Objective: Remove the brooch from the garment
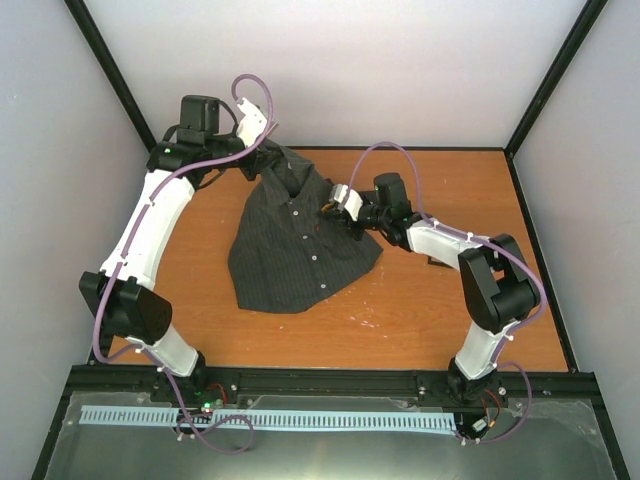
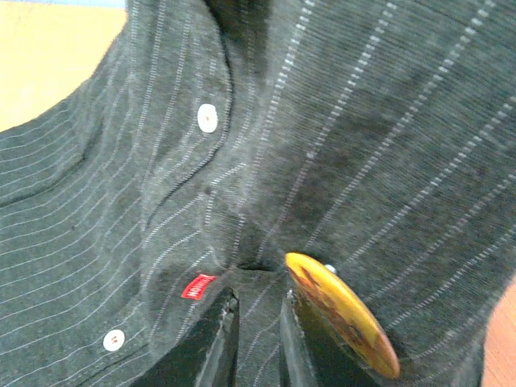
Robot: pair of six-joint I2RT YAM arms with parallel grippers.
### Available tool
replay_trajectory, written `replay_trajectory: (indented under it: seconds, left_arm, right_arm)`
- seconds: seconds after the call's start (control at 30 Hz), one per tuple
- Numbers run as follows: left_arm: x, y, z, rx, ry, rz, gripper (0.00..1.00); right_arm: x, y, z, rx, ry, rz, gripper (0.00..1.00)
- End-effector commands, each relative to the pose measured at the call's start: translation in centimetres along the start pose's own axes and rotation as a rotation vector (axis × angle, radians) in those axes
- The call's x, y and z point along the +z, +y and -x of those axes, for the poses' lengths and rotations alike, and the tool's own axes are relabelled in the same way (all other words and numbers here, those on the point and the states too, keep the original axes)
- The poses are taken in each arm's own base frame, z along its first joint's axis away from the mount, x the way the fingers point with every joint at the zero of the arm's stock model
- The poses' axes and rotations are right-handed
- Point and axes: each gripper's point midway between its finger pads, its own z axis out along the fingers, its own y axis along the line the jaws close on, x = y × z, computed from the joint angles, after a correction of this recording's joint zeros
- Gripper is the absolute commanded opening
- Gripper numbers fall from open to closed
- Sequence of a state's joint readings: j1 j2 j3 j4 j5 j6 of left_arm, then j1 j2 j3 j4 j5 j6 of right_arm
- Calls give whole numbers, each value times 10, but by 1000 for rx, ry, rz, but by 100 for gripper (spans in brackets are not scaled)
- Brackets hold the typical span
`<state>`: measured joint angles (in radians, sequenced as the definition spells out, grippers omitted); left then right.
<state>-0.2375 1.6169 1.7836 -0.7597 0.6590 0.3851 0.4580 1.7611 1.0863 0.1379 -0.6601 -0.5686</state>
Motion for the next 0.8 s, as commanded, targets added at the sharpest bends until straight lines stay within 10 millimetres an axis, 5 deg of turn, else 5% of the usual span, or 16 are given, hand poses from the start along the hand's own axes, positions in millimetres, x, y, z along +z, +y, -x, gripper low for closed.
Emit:
replay_trajectory:
  seconds: [0.0,0.37,0.53,0.6,0.77]
  left_arm:
    - [-8,-2,16,39,-29,-3,1]
    - [-5,-1,8,52,-6,2,4]
    - [1,9,4,85,5,38,17]
    - [4,13,3,89,7,47,30]
    - [11,25,-7,108,35,91,53]
  right_arm:
    - [4,-15,6,-51,-12,-69,15]
    - [-2,2,23,-51,-55,36,3]
    - [-4,24,25,25,-47,191,3]
    - [-5,28,25,53,-42,220,2]
    - [-11,3,18,180,-32,152,3]
